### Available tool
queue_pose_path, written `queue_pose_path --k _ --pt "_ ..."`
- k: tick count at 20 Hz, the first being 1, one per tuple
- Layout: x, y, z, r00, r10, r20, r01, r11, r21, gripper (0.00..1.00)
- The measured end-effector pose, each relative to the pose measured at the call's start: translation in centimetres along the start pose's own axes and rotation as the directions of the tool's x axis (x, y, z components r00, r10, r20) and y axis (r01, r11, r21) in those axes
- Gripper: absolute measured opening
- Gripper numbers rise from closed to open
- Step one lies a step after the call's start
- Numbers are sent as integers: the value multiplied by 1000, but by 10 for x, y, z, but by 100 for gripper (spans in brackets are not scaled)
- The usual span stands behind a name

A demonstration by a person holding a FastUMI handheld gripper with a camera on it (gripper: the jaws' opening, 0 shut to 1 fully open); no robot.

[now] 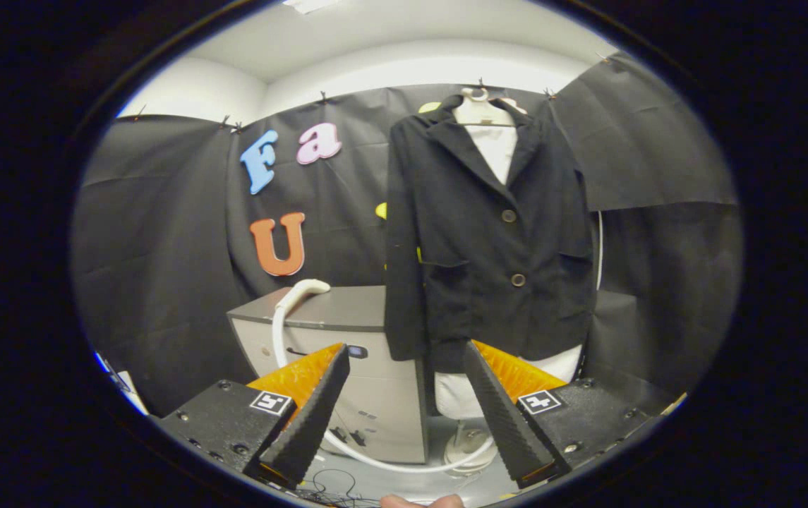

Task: Iron the clothes twice with a garment steamer, once on the left side and once on the right side.

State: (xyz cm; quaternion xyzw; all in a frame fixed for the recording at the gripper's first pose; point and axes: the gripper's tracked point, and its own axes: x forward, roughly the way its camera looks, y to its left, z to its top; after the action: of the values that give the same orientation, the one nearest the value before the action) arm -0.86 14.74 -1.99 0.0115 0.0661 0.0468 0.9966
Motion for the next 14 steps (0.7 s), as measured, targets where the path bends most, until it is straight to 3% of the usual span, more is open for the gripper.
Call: queue_pose_path --k 6,14 --pt "49 83 26 985 174 -1 -174 985 15 100" --pt "172 174 36 931 347 -113 -348 938 14 100"
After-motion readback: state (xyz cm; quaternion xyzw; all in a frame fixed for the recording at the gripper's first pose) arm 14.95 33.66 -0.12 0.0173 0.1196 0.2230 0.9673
